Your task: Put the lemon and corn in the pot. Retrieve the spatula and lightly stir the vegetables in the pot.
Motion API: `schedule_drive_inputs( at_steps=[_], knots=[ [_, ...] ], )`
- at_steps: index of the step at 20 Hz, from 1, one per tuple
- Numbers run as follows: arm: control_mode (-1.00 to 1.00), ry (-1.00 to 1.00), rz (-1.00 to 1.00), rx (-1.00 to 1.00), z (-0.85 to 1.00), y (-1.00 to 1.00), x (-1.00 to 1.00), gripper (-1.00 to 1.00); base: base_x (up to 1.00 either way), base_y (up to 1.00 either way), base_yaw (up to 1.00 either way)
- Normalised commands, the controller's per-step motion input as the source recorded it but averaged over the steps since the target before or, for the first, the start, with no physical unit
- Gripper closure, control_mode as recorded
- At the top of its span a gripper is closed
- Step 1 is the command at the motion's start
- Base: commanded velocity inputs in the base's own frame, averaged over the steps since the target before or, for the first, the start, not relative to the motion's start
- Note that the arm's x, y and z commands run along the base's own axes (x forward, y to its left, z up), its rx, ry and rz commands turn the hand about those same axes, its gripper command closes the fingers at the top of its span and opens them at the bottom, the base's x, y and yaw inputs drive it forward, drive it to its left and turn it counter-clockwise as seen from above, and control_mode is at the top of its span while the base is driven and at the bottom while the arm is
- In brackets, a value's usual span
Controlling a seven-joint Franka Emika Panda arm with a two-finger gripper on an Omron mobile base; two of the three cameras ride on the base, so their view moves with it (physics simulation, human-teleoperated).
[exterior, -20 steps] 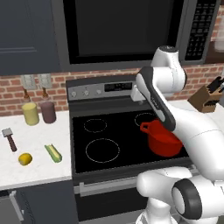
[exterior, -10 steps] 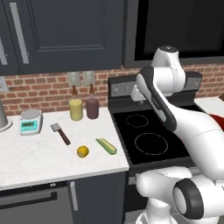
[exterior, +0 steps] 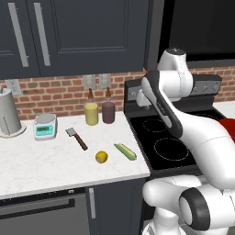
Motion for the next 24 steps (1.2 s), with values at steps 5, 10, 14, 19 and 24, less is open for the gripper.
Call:
schedule_drive_inputs(
  at_steps=[5, 10, 14, 19, 24],
  knots=[
    [-1.00, 0.00, 0.00, 0.00, -0.26, 0.03, 0.00, -1.00, 0.00, 0.00, 0.00],
    [-1.00, 0.08, 0.05, 0.00, -0.77, 0.15, 0.00, -1.00, 0.00, 0.00, 0.00],
    [-1.00, 0.11, 0.07, 0.00, -0.79, 0.17, 0.00, -1.00, 0.00, 0.00, 0.00],
    [-1.00, 0.12, 0.03, 0.00, -0.78, 0.40, 0.22, -1.00, 0.00, 0.00, 0.00],
    [-1.00, 0.11, 0.01, 0.00, -0.58, 0.40, 0.53, -1.00, 0.00, 0.00, 0.00]
  ],
)
